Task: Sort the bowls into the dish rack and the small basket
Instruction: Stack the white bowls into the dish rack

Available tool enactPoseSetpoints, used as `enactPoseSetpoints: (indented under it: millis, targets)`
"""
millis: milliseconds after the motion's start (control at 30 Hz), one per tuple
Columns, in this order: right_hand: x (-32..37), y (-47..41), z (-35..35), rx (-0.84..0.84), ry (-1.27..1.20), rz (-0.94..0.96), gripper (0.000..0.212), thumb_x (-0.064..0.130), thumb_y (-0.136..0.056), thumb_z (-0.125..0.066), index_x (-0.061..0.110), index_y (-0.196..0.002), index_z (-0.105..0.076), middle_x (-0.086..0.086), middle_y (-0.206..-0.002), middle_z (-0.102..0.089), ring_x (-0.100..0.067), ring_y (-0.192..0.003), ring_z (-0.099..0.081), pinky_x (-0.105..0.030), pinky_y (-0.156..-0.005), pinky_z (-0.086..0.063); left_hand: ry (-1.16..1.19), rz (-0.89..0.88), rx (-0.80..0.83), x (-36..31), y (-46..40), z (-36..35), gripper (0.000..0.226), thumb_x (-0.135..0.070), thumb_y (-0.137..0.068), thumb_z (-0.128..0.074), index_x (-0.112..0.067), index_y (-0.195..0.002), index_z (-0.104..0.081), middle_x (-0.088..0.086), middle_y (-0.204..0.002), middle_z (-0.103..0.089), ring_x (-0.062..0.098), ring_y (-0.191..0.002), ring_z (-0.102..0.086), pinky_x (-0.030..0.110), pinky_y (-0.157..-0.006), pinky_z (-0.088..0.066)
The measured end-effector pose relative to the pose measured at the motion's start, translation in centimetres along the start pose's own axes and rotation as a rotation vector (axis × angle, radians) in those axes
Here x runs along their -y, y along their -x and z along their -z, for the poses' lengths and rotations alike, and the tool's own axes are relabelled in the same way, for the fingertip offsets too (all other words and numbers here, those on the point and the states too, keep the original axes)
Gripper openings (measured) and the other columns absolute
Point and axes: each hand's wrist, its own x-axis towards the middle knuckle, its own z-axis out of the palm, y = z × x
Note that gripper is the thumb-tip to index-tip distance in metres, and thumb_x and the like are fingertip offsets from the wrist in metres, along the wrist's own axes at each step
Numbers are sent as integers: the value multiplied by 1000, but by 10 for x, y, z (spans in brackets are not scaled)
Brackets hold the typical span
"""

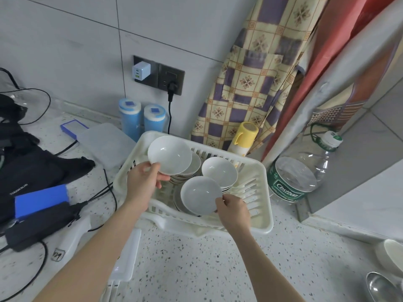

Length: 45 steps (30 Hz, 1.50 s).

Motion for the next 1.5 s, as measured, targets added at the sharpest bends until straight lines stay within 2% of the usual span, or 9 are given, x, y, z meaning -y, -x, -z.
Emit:
enactPoseSetpoints:
  millis: [100, 200, 367, 533, 767, 933, 1100, 1433, 1500]
  targets:
    - [0, -2, 2, 85, -6, -12, 25, 30, -81, -48, 16, -68, -65, 10, -66, -70, -15, -61, -53, -25, -54, -37, 3, -37, 0, 3, 3, -1, 15, -23, -88, -57, -15, -82, -68, 5, -62, -74, 6, -33, -45, 11, -36, -36]
    - [3, -4, 5, 167, -49, -35, 29, 31, -80, -48, 28, -57, -65, 21, -62, -69, -8, -52, -52, -25, -56, -40, -18, -54, 3, 4, 2, -1, 13, -24, -87, -56, -18, -83, -67, 5, -61, -74, 6, -33, -45, 11, -37, -37]
    - [3, -4, 5, 196, -80, -28, 26, 32, -81, -48, 32, -63, -66, 21, -64, -71, -3, -41, -46, -24, -56, -39, -10, -13, 28, 5, -1, 0, 13, -25, -85, -56, -21, -88, -69, 6, -60, -73, 7, -33, -48, 10, -37, -37]
    - [5, -7, 3, 190, -34, -13, 30, 31, -83, -48, 24, -60, -67, 22, -64, -70, -1, -40, -45, -24, -52, -38, 9, -20, 47, 5, 1, -1, 10, -21, -85, -58, -24, -89, -66, 7, -58, -72, 6, -33, -50, 13, -40, -43]
    - [7, -14, 5, 266, -113, 7, 30, 18, -84, -48, 19, -57, -62, 6, -63, -73, -11, -39, -43, -27, -54, -39, -18, -44, 60, 3, 5, 1, 12, -21, -84, -57, -31, -87, -64, 6, -59, -72, 6, -35, -51, 13, -42, -46]
    - [4, -15, 2, 246, -55, 32, 33, 19, -86, -47, 20, -58, -63, 7, -65, -73, -9, -49, -43, -28, -55, -37, -89, -52, 99, 4, 5, 2, 12, -24, -86, -57, -34, -89, -63, 4, -60, -73, 7, -39, -54, 14, -46, -46]
    - [7, -12, -3, 240, 162, 87, 35, 33, -92, -37, 26, -72, -65, 9, -80, -73, -17, -73, -62, -29, -59, -43, -119, -49, 104, 6, 5, 0, 12, -25, -84, -57, -33, -90, -62, 5, -59, -72, 8, -40, -57, 21, -53, -47]
    - [7, -13, -9, 215, 264, 94, 37, 37, -93, -36, 22, -80, -66, 6, -86, -73, -22, -80, -64, -32, -69, -49, -135, -42, 120, 3, 7, -1, 13, -18, -85, -56, -28, -87, -65, 5, -56, -71, 5, -36, -53, 12, -42, -45]
    - [7, -13, -10, 199, 278, 96, 37, 38, -93, -36, 20, -80, -66, 2, -84, -71, -25, -79, -64, -32, -66, -47, -138, -44, 122, 3, 7, -1, 13, -18, -86, -56, -28, -87, -64, 5, -56, -71, 5, -36, -53, 11, -42, -45]
